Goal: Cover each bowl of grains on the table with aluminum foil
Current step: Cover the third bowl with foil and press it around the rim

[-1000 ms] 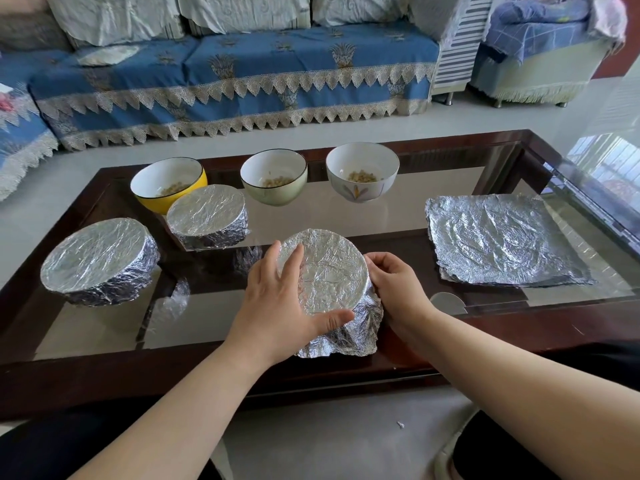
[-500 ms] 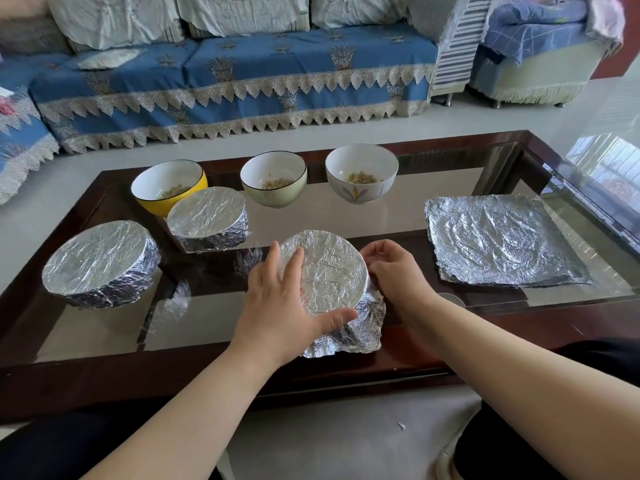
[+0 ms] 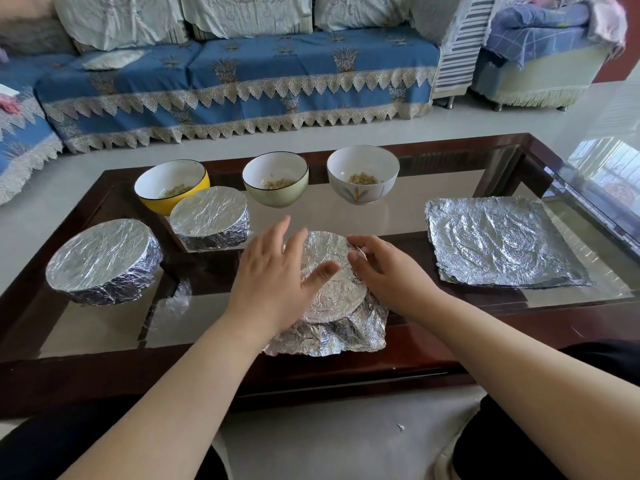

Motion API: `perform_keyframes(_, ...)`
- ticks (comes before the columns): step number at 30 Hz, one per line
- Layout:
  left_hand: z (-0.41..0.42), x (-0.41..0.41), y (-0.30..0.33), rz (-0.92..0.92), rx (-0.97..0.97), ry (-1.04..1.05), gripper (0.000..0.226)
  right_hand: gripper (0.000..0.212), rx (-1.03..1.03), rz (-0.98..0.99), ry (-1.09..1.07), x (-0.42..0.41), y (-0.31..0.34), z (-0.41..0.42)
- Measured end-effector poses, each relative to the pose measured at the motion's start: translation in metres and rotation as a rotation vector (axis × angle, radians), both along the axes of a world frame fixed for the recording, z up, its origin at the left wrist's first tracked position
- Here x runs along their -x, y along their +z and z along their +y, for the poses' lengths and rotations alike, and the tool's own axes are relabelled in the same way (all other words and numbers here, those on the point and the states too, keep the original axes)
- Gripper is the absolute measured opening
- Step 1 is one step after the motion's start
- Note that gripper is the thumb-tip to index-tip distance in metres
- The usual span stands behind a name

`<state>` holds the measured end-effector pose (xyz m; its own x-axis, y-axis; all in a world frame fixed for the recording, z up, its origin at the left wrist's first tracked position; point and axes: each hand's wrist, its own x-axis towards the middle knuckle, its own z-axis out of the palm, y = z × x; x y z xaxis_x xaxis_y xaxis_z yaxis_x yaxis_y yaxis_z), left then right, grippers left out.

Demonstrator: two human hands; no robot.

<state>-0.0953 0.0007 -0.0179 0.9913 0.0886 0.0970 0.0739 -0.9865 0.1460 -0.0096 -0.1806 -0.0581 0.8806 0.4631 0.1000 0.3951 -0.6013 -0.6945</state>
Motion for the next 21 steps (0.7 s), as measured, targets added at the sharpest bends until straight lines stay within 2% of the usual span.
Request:
perform_keyframes(2,0.003,-0.012,0.001,0.002,0.033,-0.116,0.102,0.042,0.009,-0.012,0.014,0.001,0.002,-0.001)
perform_keyframes(4,0.002,-0.021,0.000,0.042,0.038,-0.196,0.103,0.041,0.017,-0.010,0.023,0.003,0.005,-0.002)
perform_keyframes(8,-0.008,-0.023,-0.001,0.223,0.003,-0.221,0.095,0.042,0.016,0.003,0.037,0.007,0.009,-0.006)
perform_keyframes(13,-0.006,-0.016,-0.005,0.226,-0.058,-0.246,0.111,0.041,-0.005,0.079,0.027,0.008,0.010,-0.011)
perform_keyframes(18,-0.004,-0.010,-0.010,0.238,-0.046,-0.238,0.110,0.043,-0.015,0.112,0.053,0.009,0.009,-0.013)
perform_keyframes(21,-0.003,-0.008,-0.011,0.234,-0.040,-0.227,0.115,0.043,-0.069,0.203,0.072,0.009,0.011,-0.015)
